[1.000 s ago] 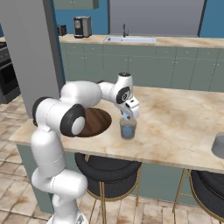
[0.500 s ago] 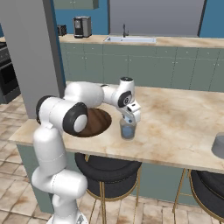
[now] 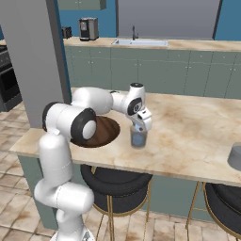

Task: There are four ice cubes in the ice bowl. Place two ice cubes in each glass of water.

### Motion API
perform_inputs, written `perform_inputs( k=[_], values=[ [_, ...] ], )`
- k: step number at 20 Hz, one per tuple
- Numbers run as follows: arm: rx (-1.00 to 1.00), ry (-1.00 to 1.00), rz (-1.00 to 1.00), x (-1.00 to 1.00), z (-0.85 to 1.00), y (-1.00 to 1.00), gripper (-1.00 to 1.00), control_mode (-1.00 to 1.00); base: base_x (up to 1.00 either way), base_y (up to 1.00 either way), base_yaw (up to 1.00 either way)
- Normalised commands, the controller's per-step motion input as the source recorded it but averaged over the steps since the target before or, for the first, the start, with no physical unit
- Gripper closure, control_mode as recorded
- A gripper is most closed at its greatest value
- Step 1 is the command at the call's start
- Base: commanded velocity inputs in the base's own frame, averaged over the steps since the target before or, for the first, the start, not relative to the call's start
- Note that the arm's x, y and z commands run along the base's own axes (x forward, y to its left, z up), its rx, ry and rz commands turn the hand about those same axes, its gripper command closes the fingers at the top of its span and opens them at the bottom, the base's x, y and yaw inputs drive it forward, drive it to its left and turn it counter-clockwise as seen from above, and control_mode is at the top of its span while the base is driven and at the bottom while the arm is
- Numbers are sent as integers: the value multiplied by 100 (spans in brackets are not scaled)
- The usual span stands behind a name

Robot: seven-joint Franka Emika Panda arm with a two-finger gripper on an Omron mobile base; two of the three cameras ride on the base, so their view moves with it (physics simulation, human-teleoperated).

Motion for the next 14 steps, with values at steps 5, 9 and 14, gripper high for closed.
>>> perform_inputs(
  k=[5, 9, 14],
  values=[
    [3, -1, 0, -21, 20, -5, -100, -100, 0, 0, 0],
    [8, -13, 0, -52, 80, -12, -100, -100, 0, 0, 0],
    [2, -19, 1, -67, 71, 12, -100, -100, 0, 0, 0]
  ],
)
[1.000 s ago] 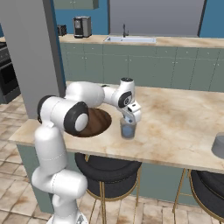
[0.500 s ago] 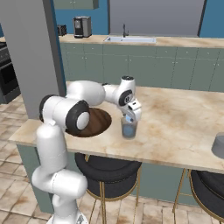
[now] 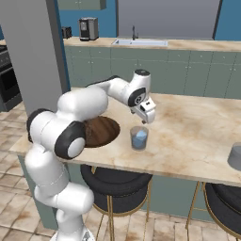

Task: There are four ice cubes in the ice bowl. Place two ice cubes in each glass of water.

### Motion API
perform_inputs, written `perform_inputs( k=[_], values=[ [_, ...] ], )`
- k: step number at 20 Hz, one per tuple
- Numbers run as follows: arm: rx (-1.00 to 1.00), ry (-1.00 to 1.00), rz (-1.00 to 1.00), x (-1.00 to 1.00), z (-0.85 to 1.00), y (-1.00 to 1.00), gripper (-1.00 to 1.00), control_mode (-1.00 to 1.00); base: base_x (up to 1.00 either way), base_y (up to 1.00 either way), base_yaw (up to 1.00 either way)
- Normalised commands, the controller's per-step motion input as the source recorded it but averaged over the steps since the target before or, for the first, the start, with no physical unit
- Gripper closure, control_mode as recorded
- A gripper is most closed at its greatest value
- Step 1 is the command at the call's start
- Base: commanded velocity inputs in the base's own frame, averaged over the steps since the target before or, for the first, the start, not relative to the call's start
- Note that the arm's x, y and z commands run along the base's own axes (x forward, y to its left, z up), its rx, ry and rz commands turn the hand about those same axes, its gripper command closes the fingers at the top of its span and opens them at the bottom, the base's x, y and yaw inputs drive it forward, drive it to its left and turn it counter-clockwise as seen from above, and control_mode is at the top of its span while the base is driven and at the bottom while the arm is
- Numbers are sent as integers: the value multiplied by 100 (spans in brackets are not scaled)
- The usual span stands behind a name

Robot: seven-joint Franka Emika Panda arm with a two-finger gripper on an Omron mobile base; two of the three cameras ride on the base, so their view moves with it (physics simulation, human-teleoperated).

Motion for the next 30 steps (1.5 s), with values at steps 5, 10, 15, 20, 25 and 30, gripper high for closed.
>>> perform_inputs(
  k=[5, 10, 15, 20, 25, 30],
  values=[
    [4, -6, 8, -50, 30, 96, -100, -100, 0, 0, 0],
    [0, 3, 15, -28, 3, 100, -100, -100, 0, 0, 0],
    [2, 11, 20, -9, 0, 100, -100, -100, 0, 0, 0],
    [1, 17, 26, 0, 0, 99, -100, -100, 0, 0, 0],
    [-7, 0, 14, 0, -17, 48, -100, -100, 0, 0, 0],
    [-11, 0, 9, 9, -41, 8, -100, -100, 0, 0, 0]
  ],
)
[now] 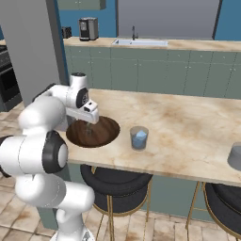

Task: There are four ice cubes in the ice bowl. Place two ice cubes in each glass of water.

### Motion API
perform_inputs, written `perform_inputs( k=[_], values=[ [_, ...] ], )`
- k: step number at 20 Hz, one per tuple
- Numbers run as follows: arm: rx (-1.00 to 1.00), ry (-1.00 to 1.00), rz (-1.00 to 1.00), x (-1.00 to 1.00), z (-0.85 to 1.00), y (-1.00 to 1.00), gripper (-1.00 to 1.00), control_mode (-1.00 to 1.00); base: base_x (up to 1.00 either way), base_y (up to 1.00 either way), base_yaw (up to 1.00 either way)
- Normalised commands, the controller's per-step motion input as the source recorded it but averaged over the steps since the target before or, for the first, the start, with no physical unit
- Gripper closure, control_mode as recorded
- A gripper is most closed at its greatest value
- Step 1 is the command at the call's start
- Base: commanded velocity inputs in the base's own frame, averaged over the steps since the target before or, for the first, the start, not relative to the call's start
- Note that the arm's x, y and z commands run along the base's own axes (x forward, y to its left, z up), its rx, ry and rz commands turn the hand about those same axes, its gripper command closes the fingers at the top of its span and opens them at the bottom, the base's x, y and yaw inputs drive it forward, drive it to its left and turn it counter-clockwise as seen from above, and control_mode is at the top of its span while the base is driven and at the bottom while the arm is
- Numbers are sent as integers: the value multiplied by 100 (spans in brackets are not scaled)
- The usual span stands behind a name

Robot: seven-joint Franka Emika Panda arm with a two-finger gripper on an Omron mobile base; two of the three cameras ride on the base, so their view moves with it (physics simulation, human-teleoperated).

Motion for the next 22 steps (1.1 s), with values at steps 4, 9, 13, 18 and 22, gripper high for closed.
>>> perform_inputs(
  k=[4, 9, 13, 18, 22],
  values=[
    [-6, 1, 21, 3, -55, 1, -100, -100, 0, 0, 0],
    [3, -3, 8, 2, -18, 0, -100, -100, 0, 0, 0],
    [0, 0, 0, 0, 0, 0, -100, -100, 0, 0, 0],
    [0, 0, 0, 0, 0, 0, -100, -100, 0, 0, 0],
    [0, 0, 0, 0, 0, 0, -100, -100, 0, 0, 0]
  ],
)
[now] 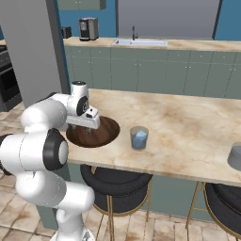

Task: There are four ice cubes in the ice bowl. Place two ice cubes in each glass of water.

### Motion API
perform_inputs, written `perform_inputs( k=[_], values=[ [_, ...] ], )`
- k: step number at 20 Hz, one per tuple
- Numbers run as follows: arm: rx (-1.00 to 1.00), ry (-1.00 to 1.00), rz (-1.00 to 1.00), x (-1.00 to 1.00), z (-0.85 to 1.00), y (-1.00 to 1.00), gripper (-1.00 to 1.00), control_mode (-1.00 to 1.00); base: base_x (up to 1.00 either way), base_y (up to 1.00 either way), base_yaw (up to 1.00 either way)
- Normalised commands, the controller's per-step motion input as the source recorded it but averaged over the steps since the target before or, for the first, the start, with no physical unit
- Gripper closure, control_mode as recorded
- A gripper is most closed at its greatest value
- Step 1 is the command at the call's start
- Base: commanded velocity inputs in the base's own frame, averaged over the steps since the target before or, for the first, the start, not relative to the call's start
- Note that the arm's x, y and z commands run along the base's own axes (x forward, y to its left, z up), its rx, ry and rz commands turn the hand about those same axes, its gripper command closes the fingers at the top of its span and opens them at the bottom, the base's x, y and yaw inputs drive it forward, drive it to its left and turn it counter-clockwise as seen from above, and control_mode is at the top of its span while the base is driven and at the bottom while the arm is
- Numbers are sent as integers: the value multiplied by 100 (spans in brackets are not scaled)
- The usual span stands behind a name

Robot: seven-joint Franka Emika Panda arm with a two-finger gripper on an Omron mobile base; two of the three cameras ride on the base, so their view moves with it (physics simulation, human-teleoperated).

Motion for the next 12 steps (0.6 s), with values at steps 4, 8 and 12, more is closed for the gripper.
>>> perform_inputs(
  k=[4, 8, 12],
  values=[
    [0, 0, 0, 0, 0, 0, -100, -100, 0, 0, 0],
    [0, 0, 0, 1, 0, 0, -100, -100, 0, 0, 0],
    [0, 0, 0, 13, 0, 0, -100, -100, 0, 0, 0]
  ],
)
